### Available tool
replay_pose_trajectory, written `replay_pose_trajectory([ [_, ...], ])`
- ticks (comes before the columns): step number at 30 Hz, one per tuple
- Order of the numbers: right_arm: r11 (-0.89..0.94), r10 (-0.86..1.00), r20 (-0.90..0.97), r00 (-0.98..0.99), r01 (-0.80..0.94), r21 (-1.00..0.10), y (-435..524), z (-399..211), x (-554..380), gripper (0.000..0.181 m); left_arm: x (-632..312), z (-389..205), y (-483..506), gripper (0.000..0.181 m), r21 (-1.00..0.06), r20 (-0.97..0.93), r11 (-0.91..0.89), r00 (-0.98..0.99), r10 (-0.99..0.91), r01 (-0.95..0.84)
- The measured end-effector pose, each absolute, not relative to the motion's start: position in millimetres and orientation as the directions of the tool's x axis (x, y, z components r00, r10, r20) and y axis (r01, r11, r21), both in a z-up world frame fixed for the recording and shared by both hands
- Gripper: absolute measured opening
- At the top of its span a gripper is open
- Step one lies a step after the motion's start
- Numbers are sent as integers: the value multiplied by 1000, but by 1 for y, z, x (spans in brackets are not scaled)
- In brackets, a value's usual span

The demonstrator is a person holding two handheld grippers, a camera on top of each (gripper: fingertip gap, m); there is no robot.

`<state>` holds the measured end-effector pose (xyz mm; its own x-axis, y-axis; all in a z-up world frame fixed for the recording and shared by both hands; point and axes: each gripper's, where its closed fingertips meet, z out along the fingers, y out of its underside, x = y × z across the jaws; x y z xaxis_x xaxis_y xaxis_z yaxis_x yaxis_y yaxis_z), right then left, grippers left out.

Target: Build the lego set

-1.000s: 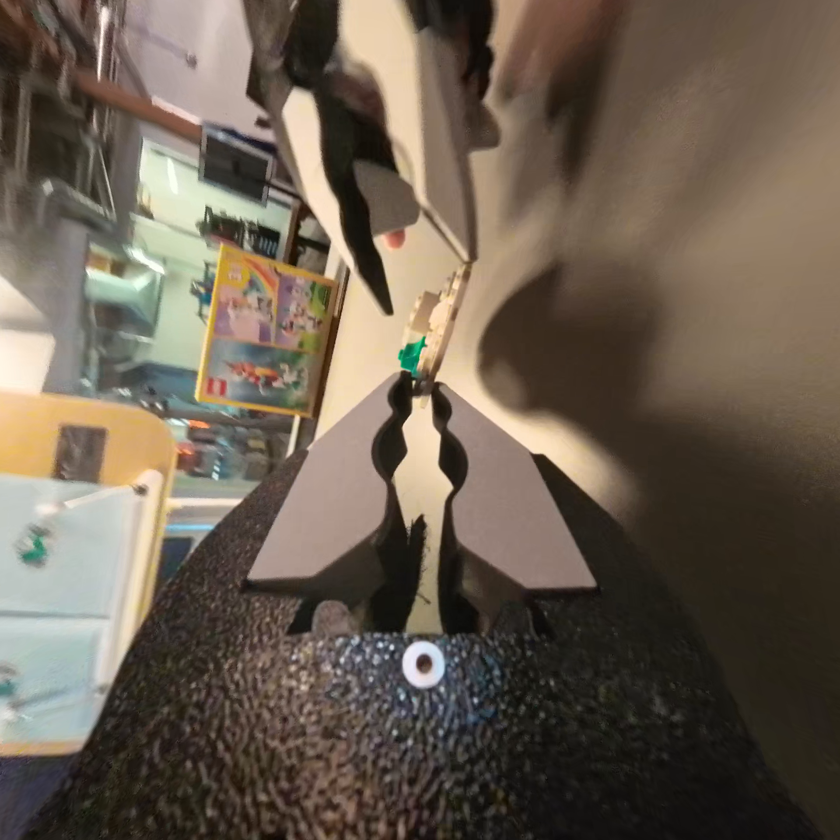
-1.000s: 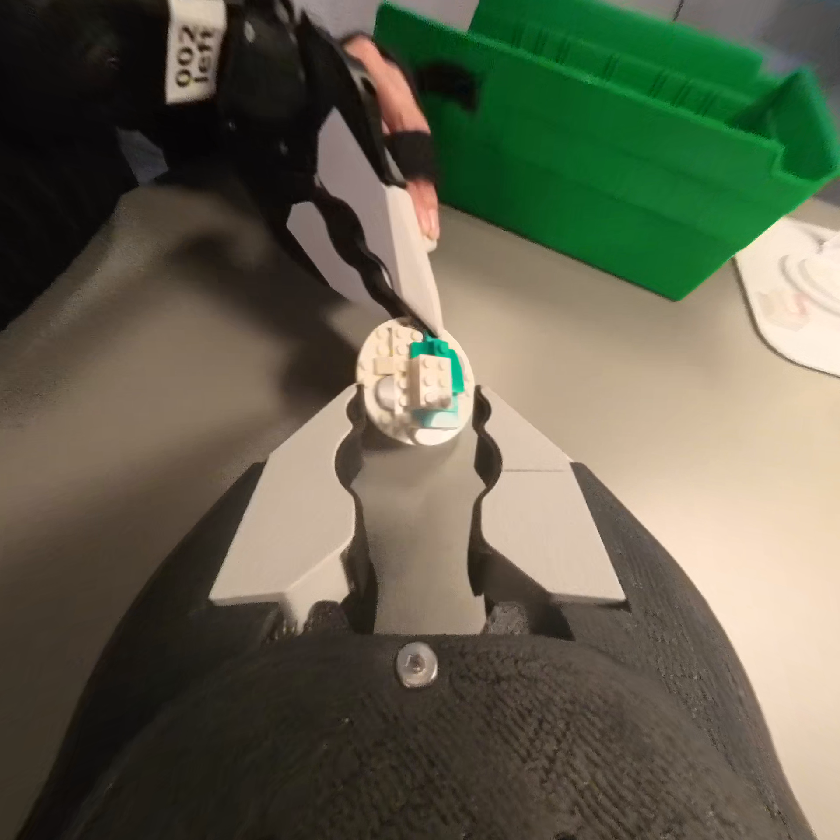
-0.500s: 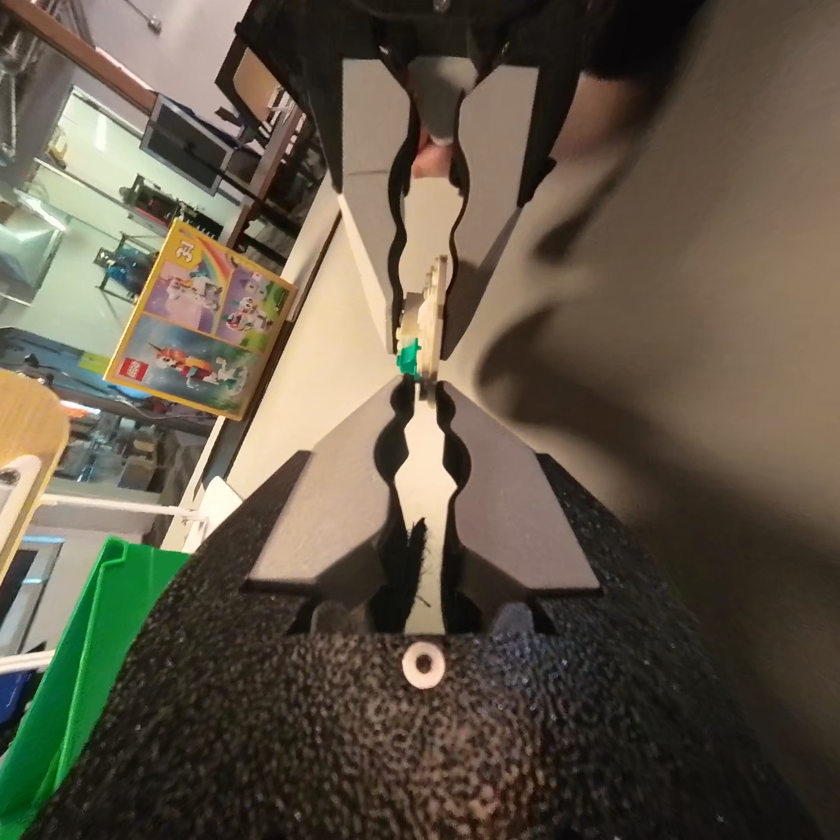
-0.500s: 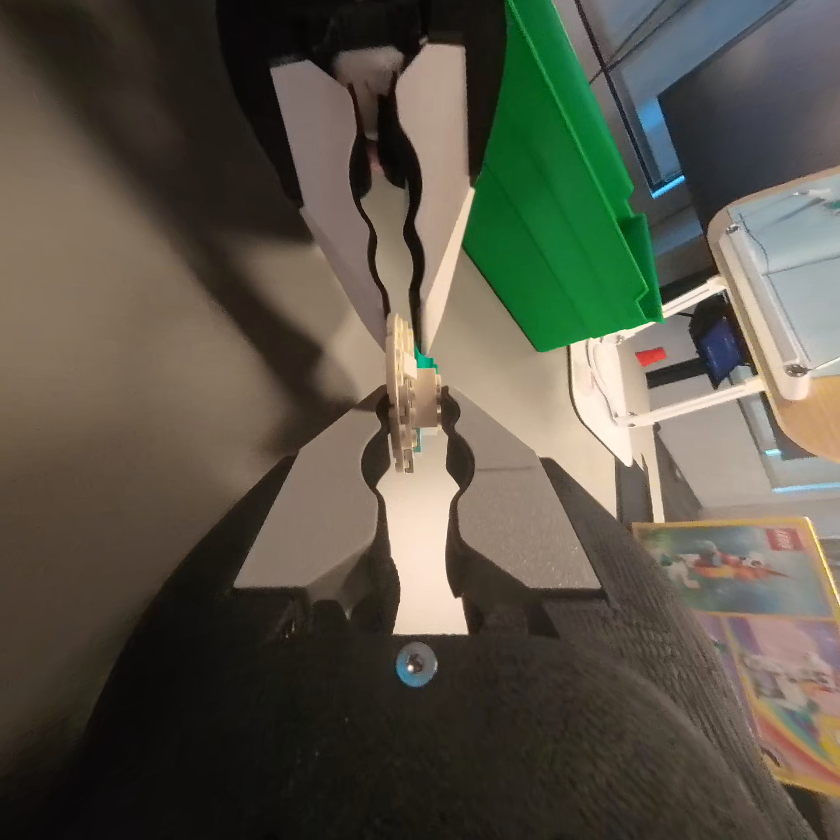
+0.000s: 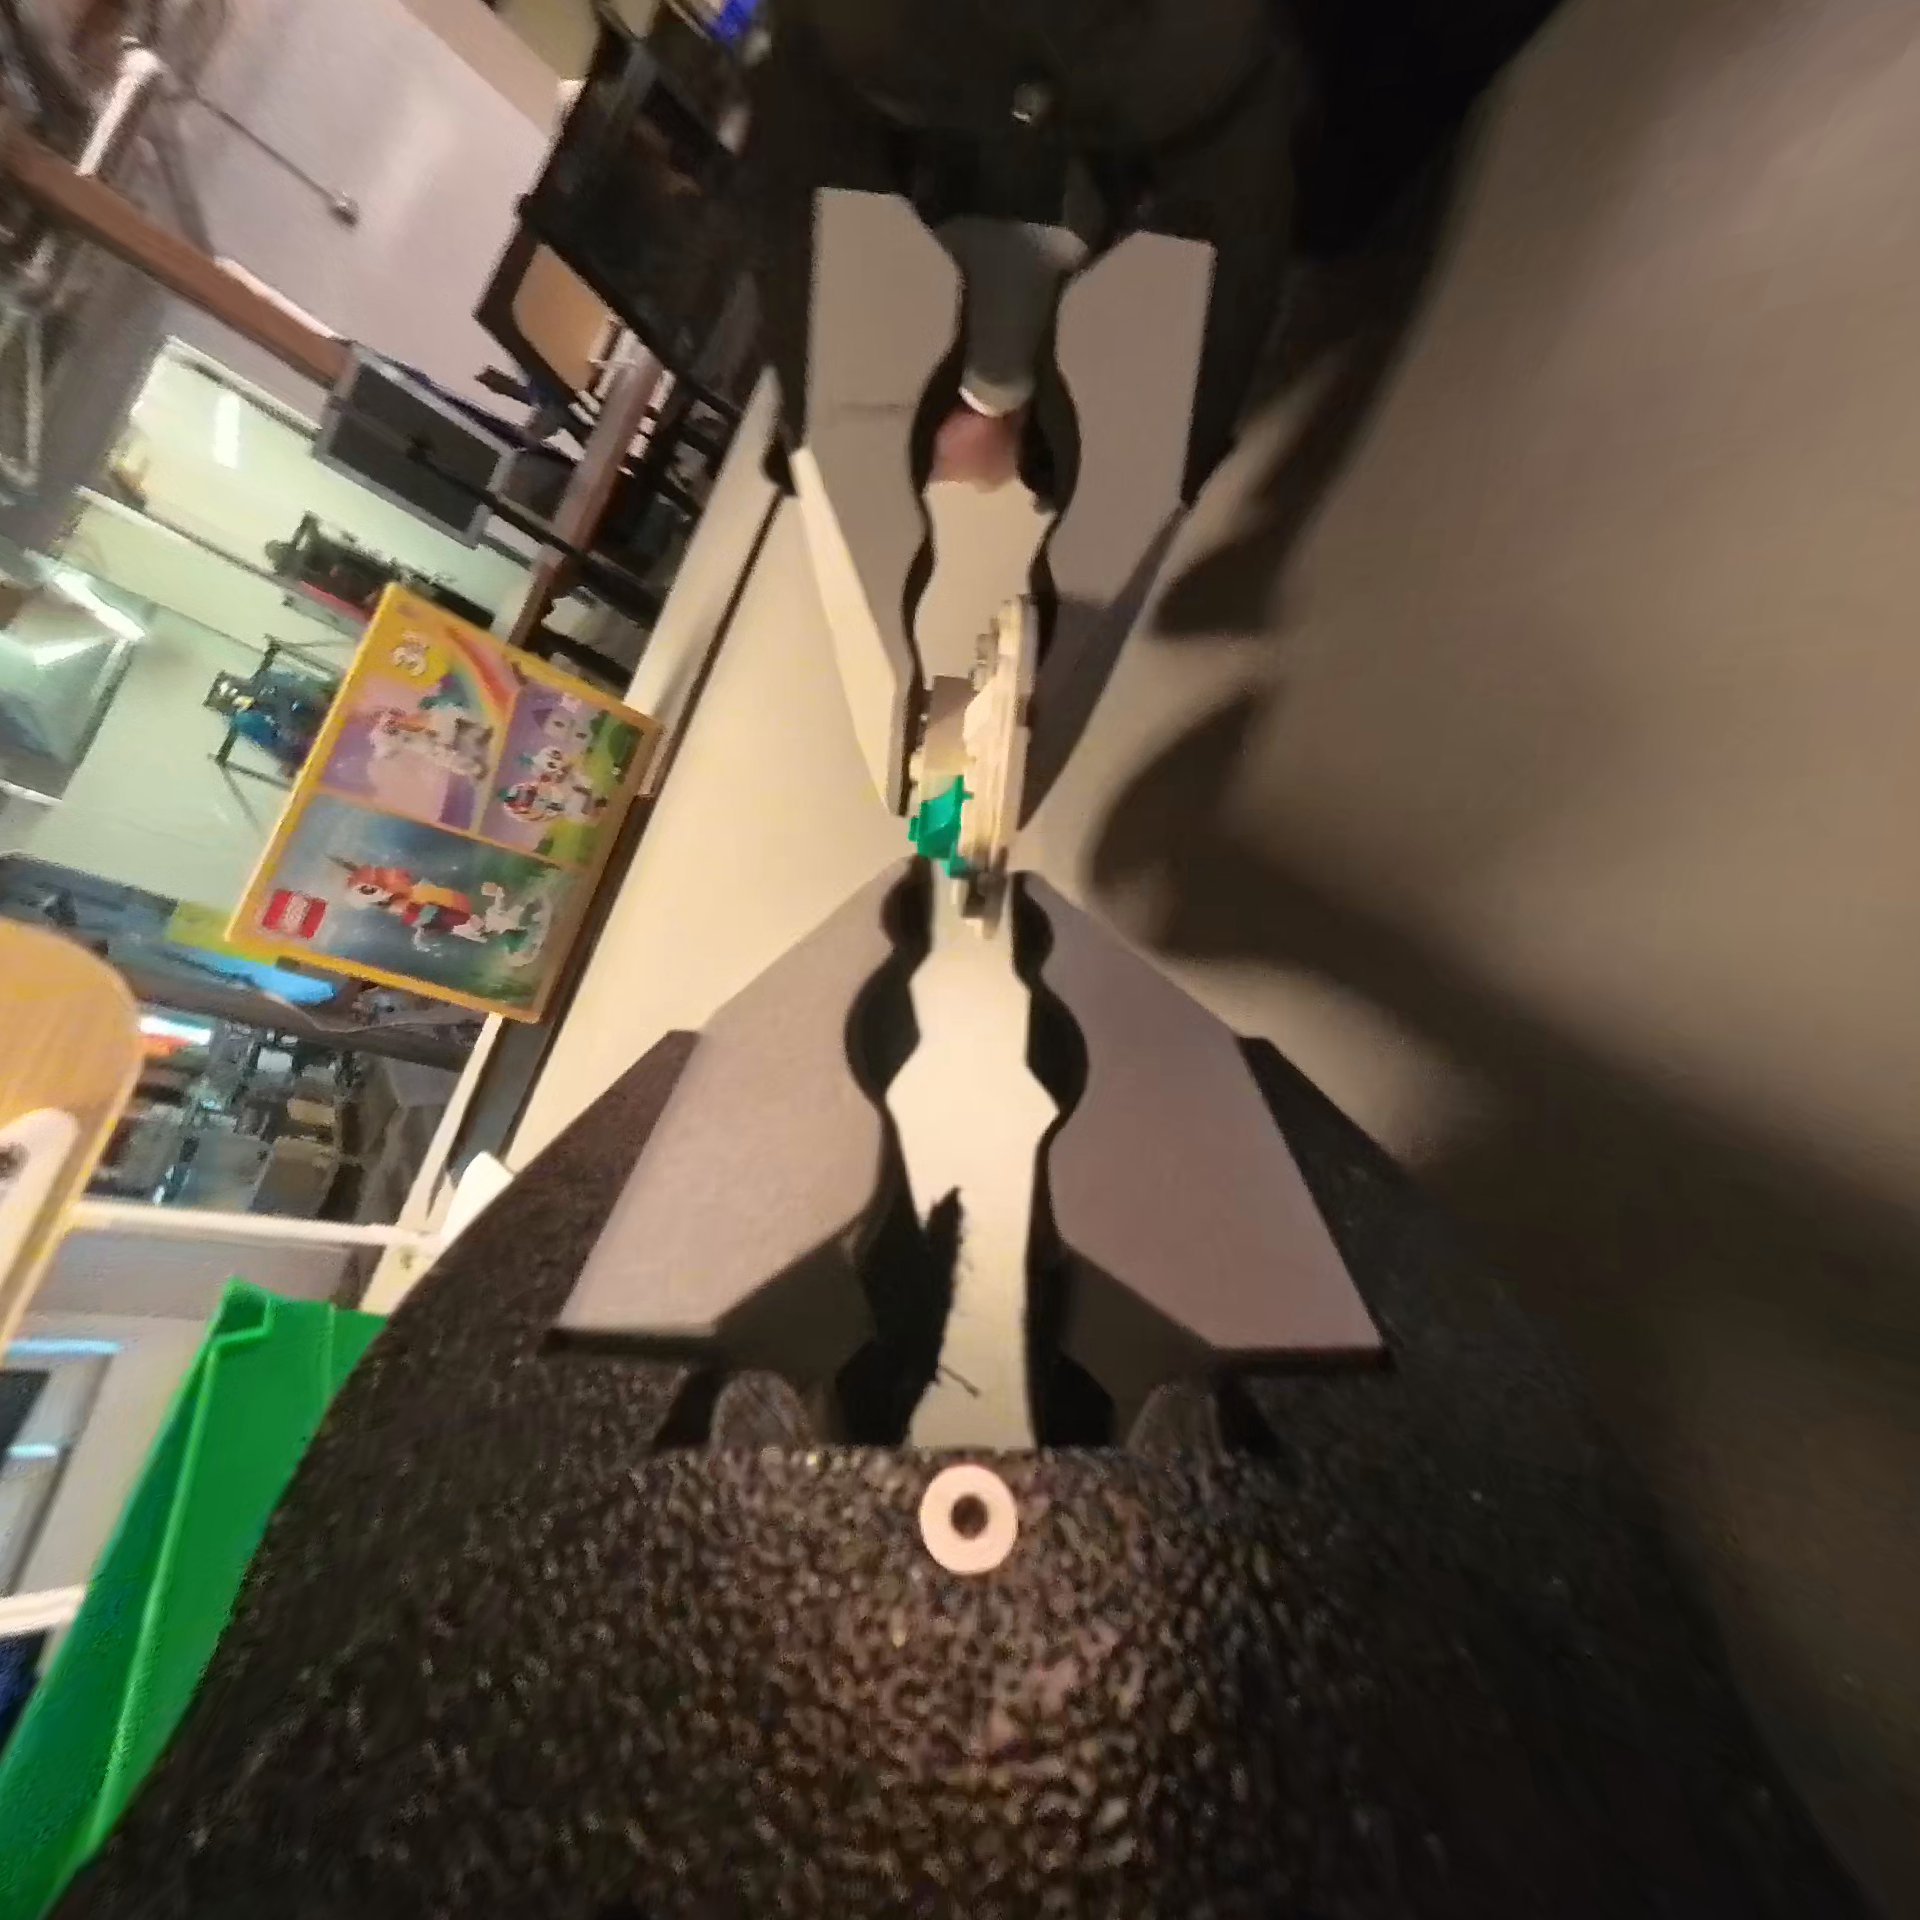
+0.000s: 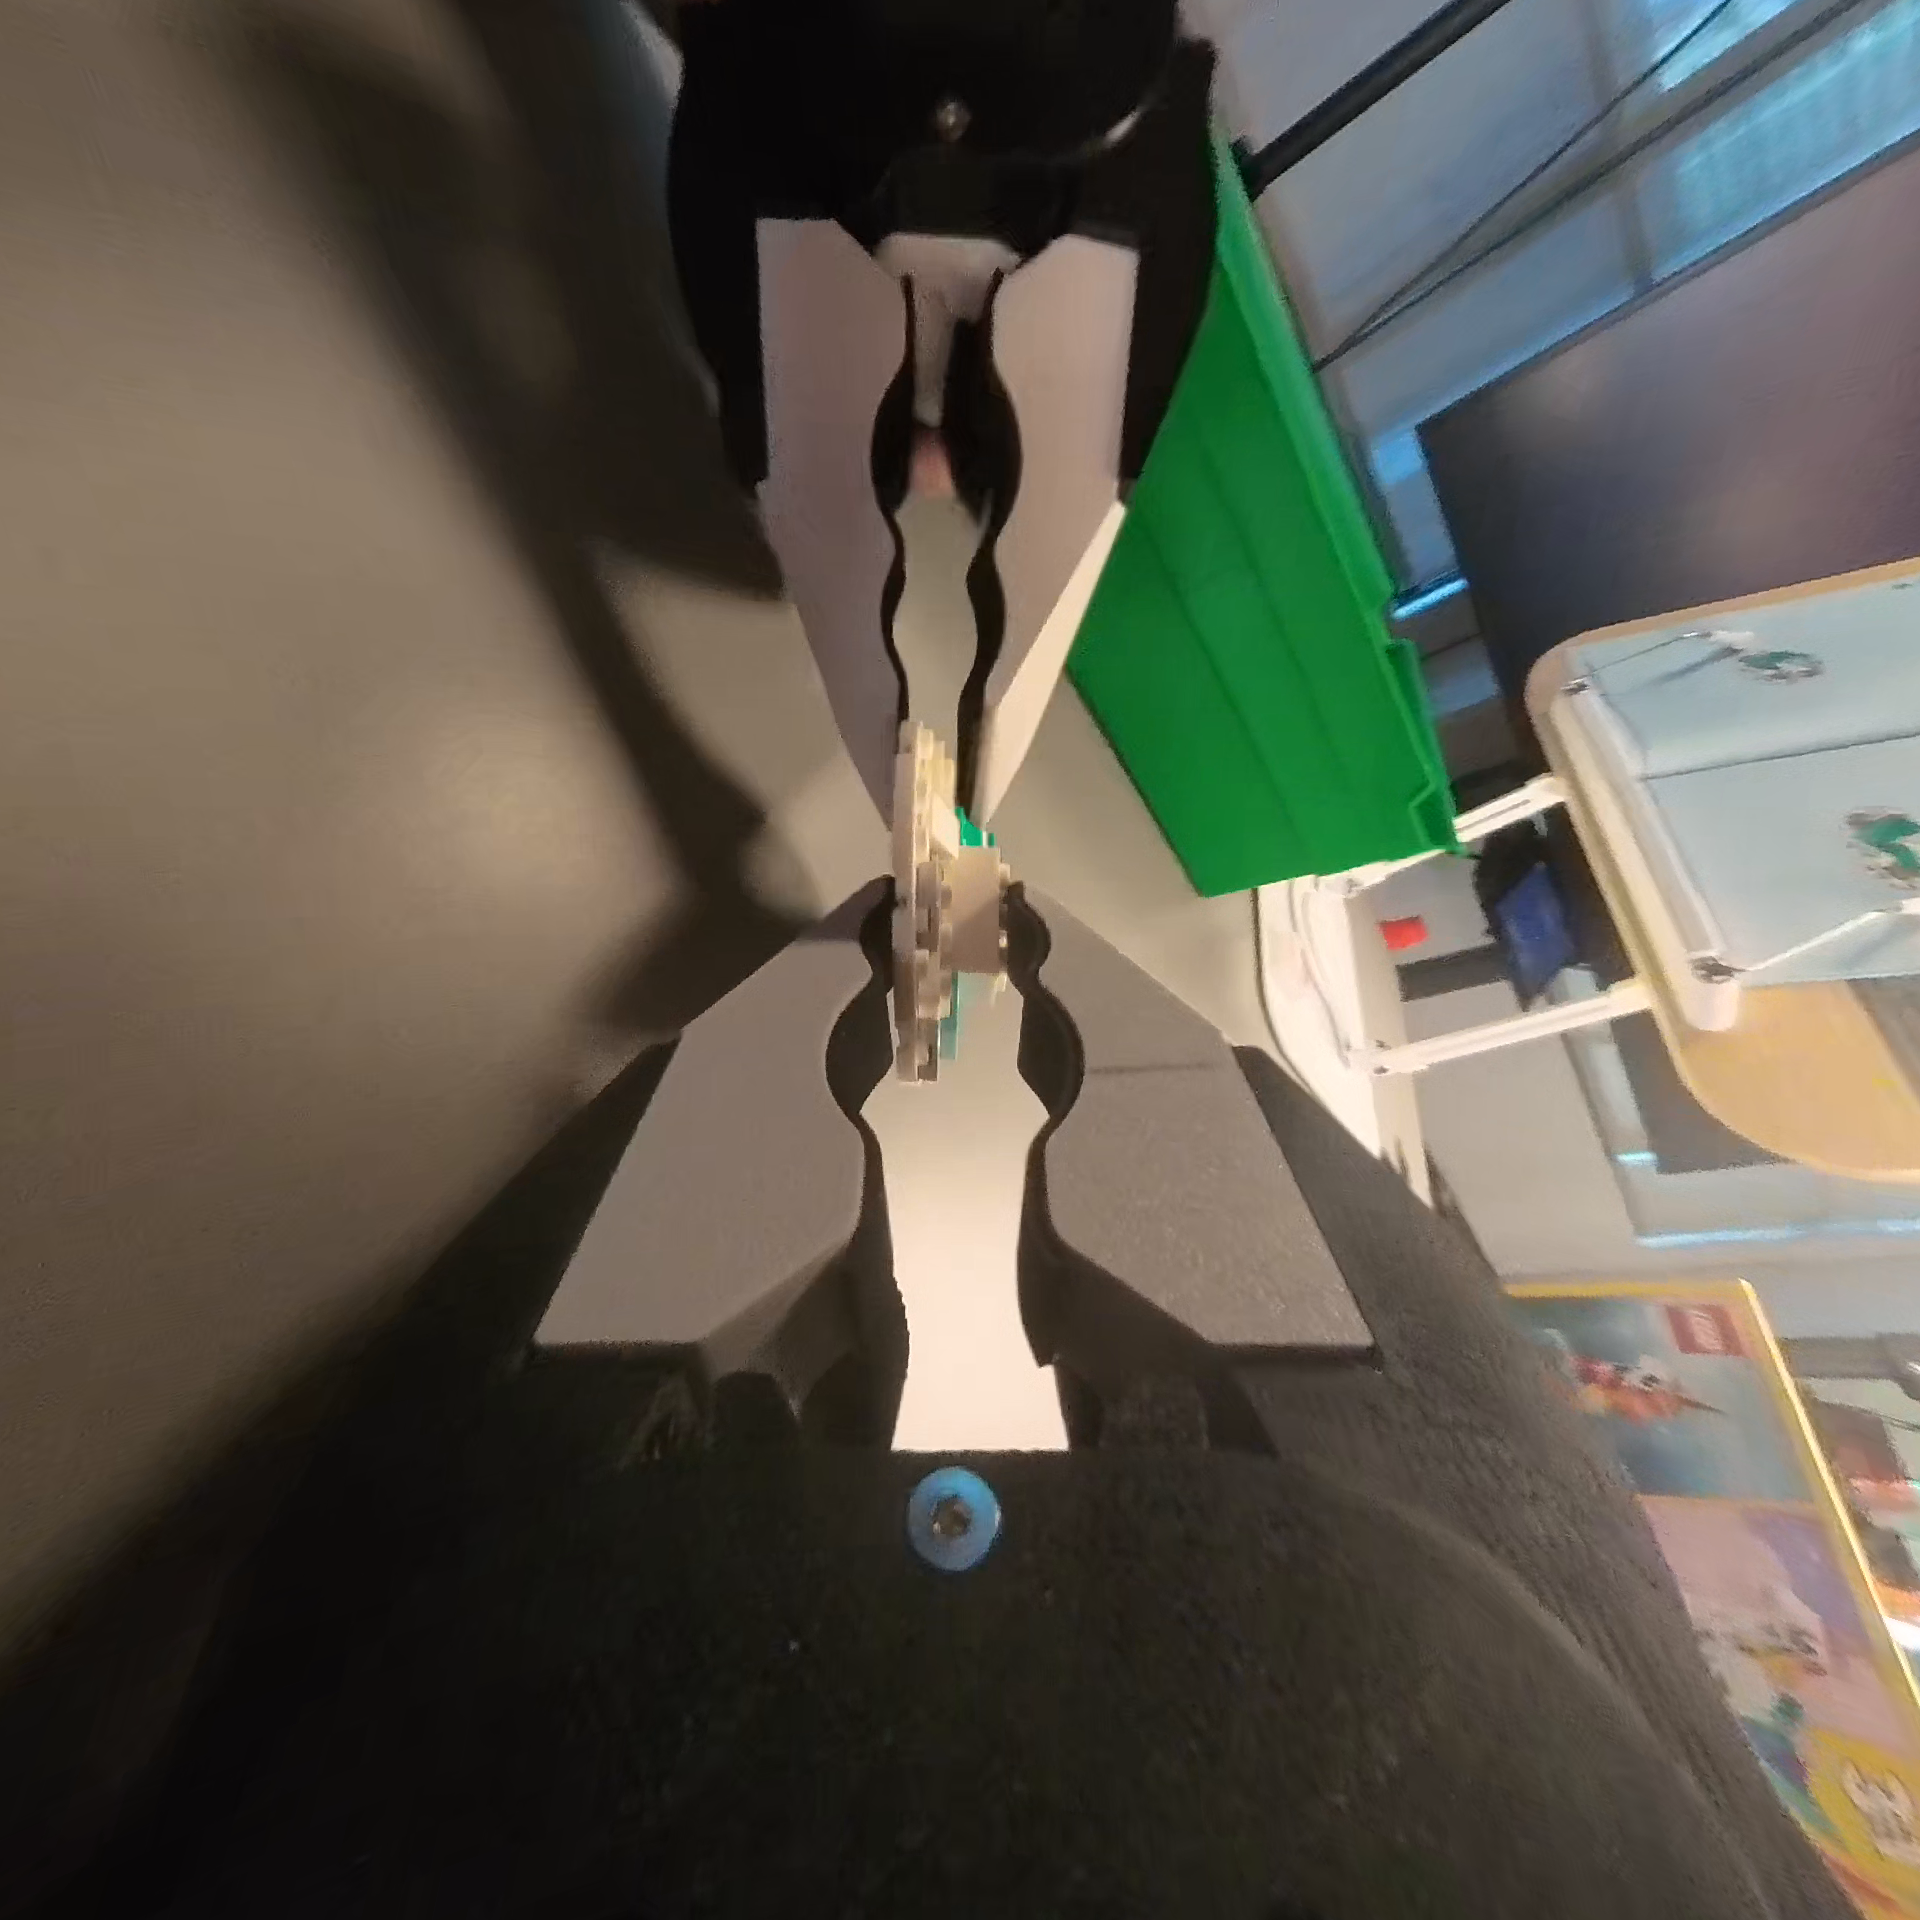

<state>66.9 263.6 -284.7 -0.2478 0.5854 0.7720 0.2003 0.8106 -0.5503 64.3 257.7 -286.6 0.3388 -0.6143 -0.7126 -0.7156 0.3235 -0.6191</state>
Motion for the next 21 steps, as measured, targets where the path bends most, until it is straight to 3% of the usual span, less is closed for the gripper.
replay_pose_trajectory([
  [1, 814, 581, 782, -226, 188, -550, 264, -282, 66, 17, 65, -281, 257, 24, -651, -699, 325, 373, -610, -687],
  [5, 876, 468, 870, -155, 213, -433, 276, -283, 65, 18, 62, -239, 249, 44, -709, -703, 451, 499, -507, -542],
  [9, 906, 372, 921, -113, 258, -335, 284, -283, 61, 18, 56, -231, 256, 62, -757, -653, 432, 586, -480, -490],
  [15, 894, 340, 940, -4, 313, -322, 291, -267, 48, 18, 61, -215, 247, 72, -852, -508, 447, 632, -585, -272],
  [21, 884, 265, 963, 54, 385, -265, 304, -261, 37, 17, 49, -197, 251, 75, -838, -499, 492, 696, -517, -236],
])
